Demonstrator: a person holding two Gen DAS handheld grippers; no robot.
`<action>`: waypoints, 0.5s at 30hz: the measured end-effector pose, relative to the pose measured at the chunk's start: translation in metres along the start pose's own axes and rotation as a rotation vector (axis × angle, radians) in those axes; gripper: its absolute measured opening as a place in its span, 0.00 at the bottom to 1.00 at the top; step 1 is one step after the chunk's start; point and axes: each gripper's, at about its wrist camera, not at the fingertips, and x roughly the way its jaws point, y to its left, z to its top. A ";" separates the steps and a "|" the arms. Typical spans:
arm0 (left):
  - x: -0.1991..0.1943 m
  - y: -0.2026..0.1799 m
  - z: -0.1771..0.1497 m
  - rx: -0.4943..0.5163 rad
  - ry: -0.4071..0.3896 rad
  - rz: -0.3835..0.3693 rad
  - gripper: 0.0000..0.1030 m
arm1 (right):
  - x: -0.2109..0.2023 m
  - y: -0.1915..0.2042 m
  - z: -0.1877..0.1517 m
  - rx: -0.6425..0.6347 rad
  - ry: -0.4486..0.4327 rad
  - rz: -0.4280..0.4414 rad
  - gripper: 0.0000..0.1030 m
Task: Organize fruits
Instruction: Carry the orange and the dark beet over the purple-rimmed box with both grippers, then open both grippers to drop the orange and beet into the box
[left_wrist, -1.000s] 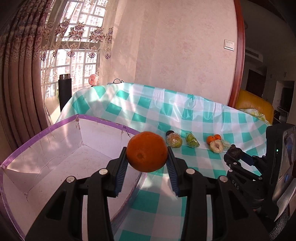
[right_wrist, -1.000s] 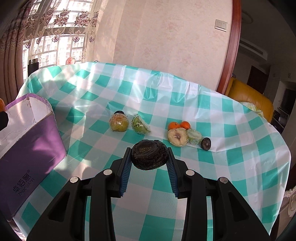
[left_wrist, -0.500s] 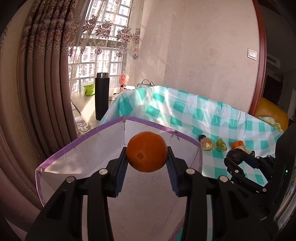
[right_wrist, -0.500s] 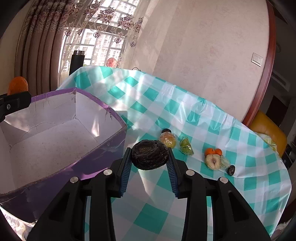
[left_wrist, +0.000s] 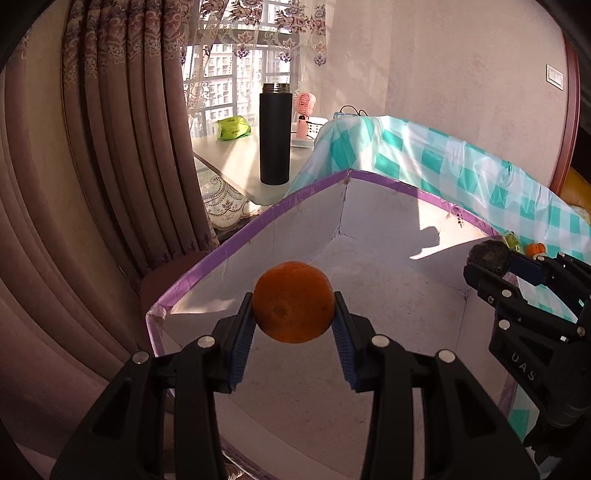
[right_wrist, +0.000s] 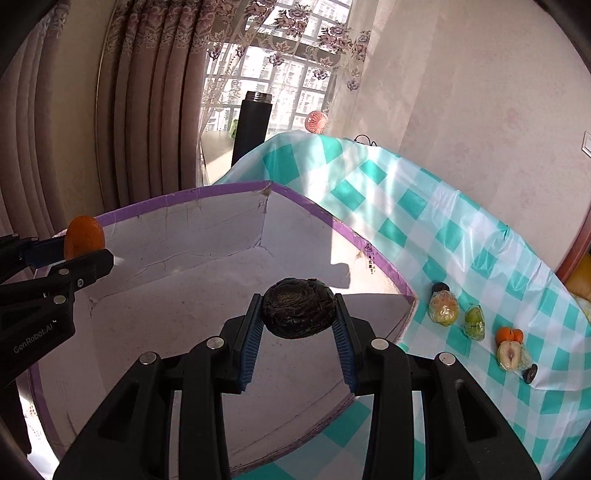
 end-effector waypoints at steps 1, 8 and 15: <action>0.005 0.000 -0.001 0.019 0.024 0.007 0.40 | 0.006 0.004 0.001 -0.009 0.024 0.018 0.36; 0.031 -0.011 -0.007 0.136 0.165 0.057 0.40 | 0.046 0.026 -0.002 -0.097 0.221 0.101 0.36; 0.049 -0.025 -0.010 0.222 0.275 0.076 0.41 | 0.064 0.035 -0.011 -0.168 0.355 0.111 0.36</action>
